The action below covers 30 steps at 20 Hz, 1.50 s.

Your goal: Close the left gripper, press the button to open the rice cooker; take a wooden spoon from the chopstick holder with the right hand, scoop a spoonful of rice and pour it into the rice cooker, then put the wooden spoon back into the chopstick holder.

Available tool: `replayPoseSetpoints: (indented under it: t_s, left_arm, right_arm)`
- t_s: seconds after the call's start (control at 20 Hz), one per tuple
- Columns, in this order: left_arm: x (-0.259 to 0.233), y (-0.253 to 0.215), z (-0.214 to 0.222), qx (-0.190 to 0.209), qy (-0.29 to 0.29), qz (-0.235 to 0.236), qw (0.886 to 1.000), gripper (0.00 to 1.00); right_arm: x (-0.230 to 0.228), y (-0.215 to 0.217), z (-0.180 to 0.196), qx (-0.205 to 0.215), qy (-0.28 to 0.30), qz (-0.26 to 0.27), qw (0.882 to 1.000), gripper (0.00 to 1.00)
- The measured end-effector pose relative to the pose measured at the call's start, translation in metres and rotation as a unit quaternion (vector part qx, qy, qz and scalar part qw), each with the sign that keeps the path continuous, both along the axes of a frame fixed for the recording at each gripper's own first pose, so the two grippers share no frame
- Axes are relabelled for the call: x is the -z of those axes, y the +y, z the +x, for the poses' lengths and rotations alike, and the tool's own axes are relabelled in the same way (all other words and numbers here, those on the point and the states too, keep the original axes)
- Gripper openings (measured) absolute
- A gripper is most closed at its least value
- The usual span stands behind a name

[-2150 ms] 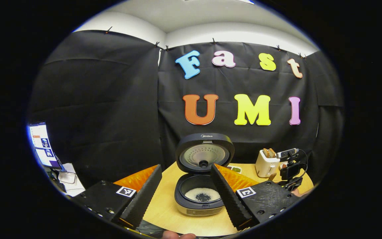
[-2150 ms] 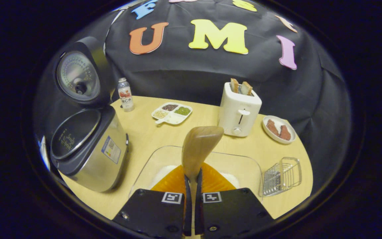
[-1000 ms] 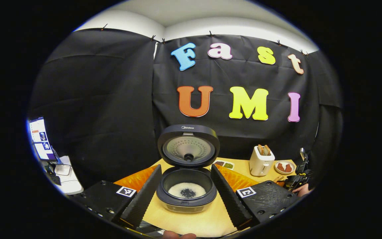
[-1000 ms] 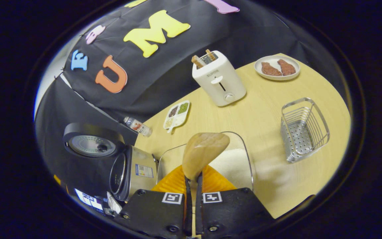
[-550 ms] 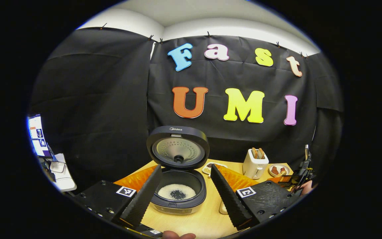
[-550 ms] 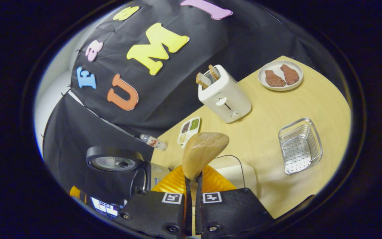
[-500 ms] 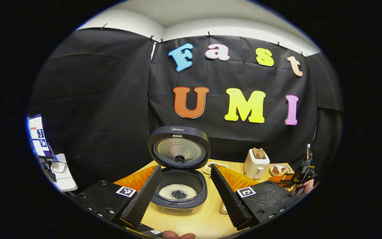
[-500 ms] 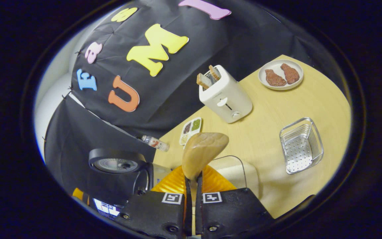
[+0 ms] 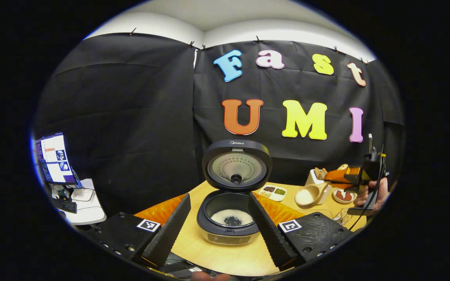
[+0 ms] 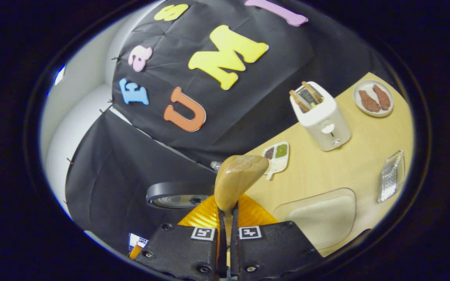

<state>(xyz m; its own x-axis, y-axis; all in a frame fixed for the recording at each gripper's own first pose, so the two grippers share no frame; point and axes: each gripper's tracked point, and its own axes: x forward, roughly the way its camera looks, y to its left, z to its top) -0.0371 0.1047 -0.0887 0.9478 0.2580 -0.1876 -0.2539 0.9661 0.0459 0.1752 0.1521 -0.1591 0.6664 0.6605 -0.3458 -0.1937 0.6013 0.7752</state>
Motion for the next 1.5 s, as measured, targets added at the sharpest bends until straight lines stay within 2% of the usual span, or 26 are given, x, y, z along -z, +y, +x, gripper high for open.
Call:
replayPoseSetpoints:
  t_s: [0.25, 0.45, 0.8, 0.95, 1.5]
  left_arm:
    - [0.006, 0.034, -0.028, -0.034, -0.001, -0.017, 0.999, 0.95]
    - [0.007, 0.056, -0.049, -0.063, -0.004, -0.037, 0.997, 0.95]
    - [0.008, 0.067, -0.061, -0.076, -0.004, -0.036, 0.997, 0.95]
    - [0.004, 0.073, -0.064, -0.081, -0.011, -0.031, 0.996, 0.95]
    - [0.006, 0.092, -0.065, -0.103, -0.013, -0.041, 0.994, 0.95]
  right_arm:
    - [-0.019, 0.084, 0.001, -0.056, -0.029, -0.024, 0.998, 0.09]
    - [-0.01, 0.121, 0.007, -0.07, -0.055, -0.074, 0.993, 0.09]
    - [0.026, 0.139, 0.007, -0.082, -0.095, -0.176, 0.976, 0.09]
    - [0.038, 0.15, 0.005, -0.09, -0.122, -0.22, 0.964, 0.09]
    - [0.045, 0.175, 0.008, -0.113, -0.169, -0.27, 0.941, 0.09]
